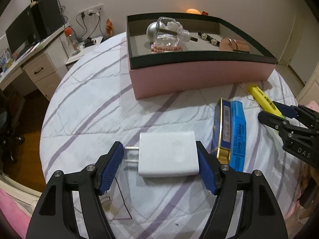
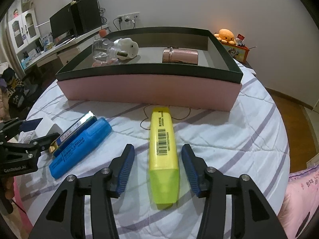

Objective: Organize rigid objects
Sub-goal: 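Lower the left tool and close the left gripper on the white charger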

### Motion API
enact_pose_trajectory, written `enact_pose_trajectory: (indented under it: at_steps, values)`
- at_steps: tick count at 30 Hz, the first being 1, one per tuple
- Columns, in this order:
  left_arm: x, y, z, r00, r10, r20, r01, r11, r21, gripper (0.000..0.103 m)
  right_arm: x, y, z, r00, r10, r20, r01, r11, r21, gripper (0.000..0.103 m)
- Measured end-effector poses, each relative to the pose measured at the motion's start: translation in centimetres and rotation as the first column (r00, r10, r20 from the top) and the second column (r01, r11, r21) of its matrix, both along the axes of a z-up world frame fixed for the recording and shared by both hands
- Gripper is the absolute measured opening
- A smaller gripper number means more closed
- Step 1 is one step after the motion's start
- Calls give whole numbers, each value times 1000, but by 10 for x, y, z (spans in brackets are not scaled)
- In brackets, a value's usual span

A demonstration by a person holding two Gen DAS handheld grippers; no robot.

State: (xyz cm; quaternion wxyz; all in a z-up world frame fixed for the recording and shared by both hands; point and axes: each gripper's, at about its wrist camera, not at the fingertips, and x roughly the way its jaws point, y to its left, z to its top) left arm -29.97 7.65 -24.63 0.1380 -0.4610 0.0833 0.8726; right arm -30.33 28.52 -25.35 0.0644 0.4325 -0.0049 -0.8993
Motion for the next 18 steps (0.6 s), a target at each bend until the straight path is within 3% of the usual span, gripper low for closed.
enact_pose_trajectory:
  at_steps: [5, 7, 9, 12, 18]
  values:
    - [-3, 3, -2, 1000, -14, -27, 14, 1000, -6, 77, -1, 3, 0, 1000, 11, -3, -11, 1000, -11, 50]
    - [-4, 0, -4, 999, -14, -33, 15, 1000, 18, 75, 0, 4, 0, 1000, 8, -5, -8, 1000, -10, 42]
    - [-2, -3, -3, 999, -16, -40, 17, 999, 40, 67, 0, 8, 1, 1000, 4, -3, -4, 1000, -17, 35]
    - [1, -4, -2, 999, -23, -38, 25, 998, 50, 67, 1, 12, 3, 1000, 3, -4, -3, 999, -33, 27]
    - [8, -9, 3, 999, -28, -35, 31, 997, 73, 66, 7, 11, 7, 1000, 15, -11, -15, 999, -38, 27]
